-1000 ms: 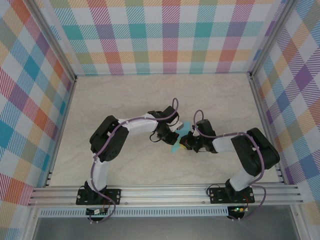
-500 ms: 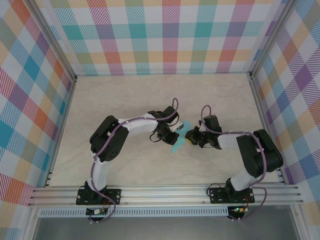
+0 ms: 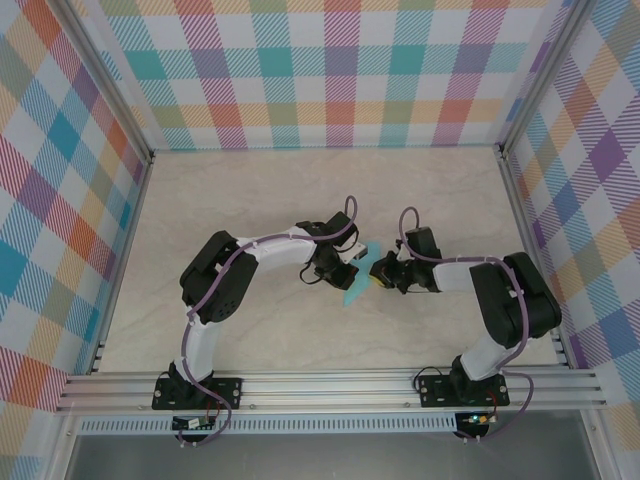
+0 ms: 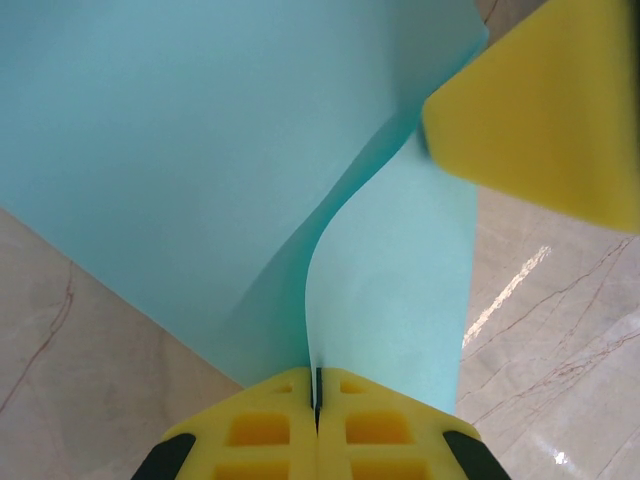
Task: Fold a paper plane with a square sheet of paper (pick it up from the middle)
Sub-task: Third fold the triangle at the center of the table.
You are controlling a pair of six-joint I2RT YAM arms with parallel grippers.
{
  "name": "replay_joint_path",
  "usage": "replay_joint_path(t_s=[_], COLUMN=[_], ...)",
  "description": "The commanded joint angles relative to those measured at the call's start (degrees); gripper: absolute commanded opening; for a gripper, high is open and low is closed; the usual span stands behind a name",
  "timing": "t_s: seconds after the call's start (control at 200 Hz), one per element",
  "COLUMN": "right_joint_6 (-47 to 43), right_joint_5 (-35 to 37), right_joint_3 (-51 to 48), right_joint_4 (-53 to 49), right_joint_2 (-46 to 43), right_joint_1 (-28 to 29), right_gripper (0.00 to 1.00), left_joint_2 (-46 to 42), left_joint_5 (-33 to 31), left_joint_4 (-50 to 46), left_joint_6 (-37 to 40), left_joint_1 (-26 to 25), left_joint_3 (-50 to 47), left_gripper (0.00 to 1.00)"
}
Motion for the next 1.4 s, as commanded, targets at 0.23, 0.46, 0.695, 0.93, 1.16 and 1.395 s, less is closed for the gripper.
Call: replay_joint_path(t_s=[0.23, 0.46, 0.695, 0.93, 1.16, 1.395], right_joint_6=[-2.8, -3.5, -6.6, -6.6, -3.4, -1.7], right_joint_5=[-5.2, -5.4, -1.0, -2.3, -3.9, -4.0], right_joint_3=[1.8, 1.3, 3.2, 4.6, 2.8, 2.7], right_joint_4=[0.4, 0.6, -6.3, -9.2, -6.8, -3.0], right_joint_2=[0.6, 2.6, 5.0, -2.4, -4.7, 0.2], right_joint_1=[-4.4, -4.3, -4.3, -4.3, -2.4, 0.2], right_gripper=[0.07, 0.07, 0.08, 0.10, 0.11, 0.11], left_joint_2=[3.6, 3.5, 3.5, 3.5, 3.6, 3.5], left_joint_5=[-0.7, -0.6, -0.7, -0.8, -0.7, -0.5], left_joint_4=[-2.8, -2.7, -2.8, -2.9, -2.9, -2.8], left_joint_6=[0.4, 0.2, 0.2, 0.2, 0.2, 0.0], left_joint_1=[0.0, 0.0, 0.0, 0.0, 0.0, 0.1], left_joint_3=[-0.6, -0.8, -0.9, -0.7, -0.6, -0.7], left_gripper=[0.03, 0.03, 0.03, 0.03, 0.03, 0.04])
